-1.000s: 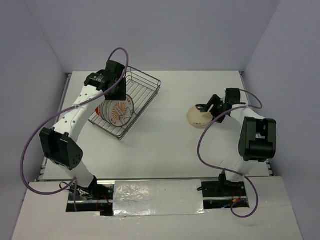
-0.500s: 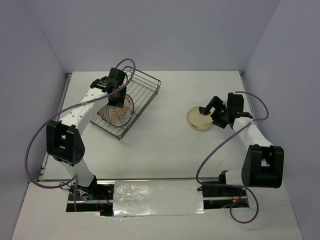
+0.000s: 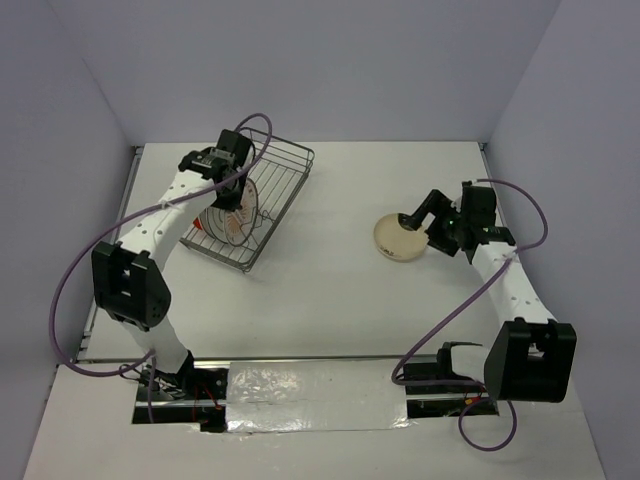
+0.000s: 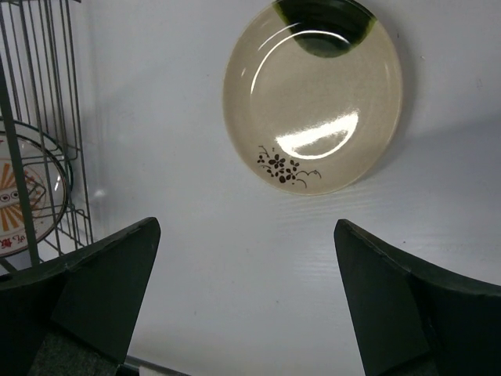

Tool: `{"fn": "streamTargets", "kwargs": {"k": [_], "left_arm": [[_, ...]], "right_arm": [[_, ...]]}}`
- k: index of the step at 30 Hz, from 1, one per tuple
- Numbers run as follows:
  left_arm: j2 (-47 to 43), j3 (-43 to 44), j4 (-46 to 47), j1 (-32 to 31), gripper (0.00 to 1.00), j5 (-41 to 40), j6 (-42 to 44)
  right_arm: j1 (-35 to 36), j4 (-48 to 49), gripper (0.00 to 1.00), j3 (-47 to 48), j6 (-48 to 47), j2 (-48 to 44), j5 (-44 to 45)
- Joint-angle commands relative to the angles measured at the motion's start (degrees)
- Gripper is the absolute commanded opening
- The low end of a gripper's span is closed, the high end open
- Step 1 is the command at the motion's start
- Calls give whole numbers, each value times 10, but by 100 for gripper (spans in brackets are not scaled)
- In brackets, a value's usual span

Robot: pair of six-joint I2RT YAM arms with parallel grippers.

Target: Unload the plates from the dish rack

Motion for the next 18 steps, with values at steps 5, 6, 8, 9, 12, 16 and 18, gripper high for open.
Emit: {"fn": "streamTargets", "kwargs": {"k": [5, 6, 8, 9, 12, 16, 18], "left_arm": [[5, 177, -115, -20, 0, -56, -20], [7, 195, -126, -24, 0, -59, -21], [4, 243, -144, -32, 0, -50, -29], [-9, 251, -142, -32, 0, -14, -33], [-53, 248, -94, -32, 0, 129, -57], [-116, 146, 44, -32, 1, 360, -128], [-152, 87, 173, -32, 1, 448, -199]], "right_arm": [[22, -21, 100, 45, 21, -27, -41], [26, -21, 100, 51, 23, -27, -61], [43, 20, 100, 65, 27, -33, -105], [58, 51, 100, 67, 26, -36, -168], [114, 166, 100, 105, 8, -33, -244], [160, 210, 100, 154, -7, -12, -252], [166, 226, 100, 164, -9, -5, -242]]}}
